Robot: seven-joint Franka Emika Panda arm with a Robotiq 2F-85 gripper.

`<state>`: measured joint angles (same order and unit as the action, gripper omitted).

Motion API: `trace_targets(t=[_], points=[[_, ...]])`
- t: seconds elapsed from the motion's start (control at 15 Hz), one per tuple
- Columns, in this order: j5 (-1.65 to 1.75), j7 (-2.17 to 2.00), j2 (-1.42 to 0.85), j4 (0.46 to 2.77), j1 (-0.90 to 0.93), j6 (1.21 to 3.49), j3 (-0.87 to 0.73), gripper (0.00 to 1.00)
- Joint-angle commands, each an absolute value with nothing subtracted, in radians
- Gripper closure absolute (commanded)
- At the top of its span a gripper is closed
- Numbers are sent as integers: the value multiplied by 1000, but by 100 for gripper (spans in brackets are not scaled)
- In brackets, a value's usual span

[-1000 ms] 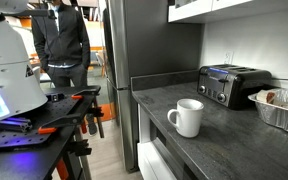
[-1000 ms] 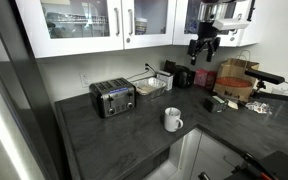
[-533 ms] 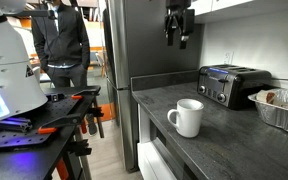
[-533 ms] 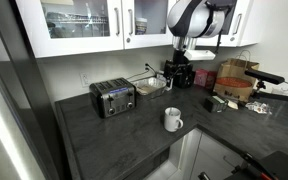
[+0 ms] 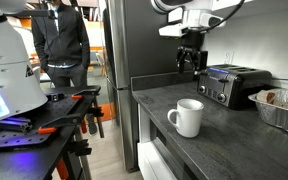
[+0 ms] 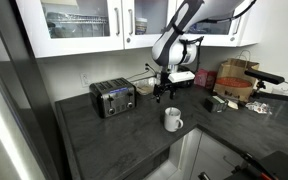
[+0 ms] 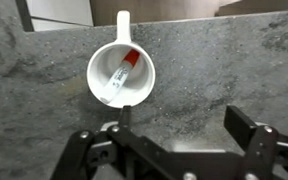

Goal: Move the mug to left

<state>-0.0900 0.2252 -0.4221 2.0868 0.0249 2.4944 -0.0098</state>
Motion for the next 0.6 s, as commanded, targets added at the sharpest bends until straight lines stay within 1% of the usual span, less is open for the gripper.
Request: trace_targets(t=[0.0,0.27,0.53], points=[[-30,155,-525,1980,21,2478,-10,0],[-15,63,-595,1931,24,2459,-27,0],[-36,30,-604,1943,16,2465,-16,0]])
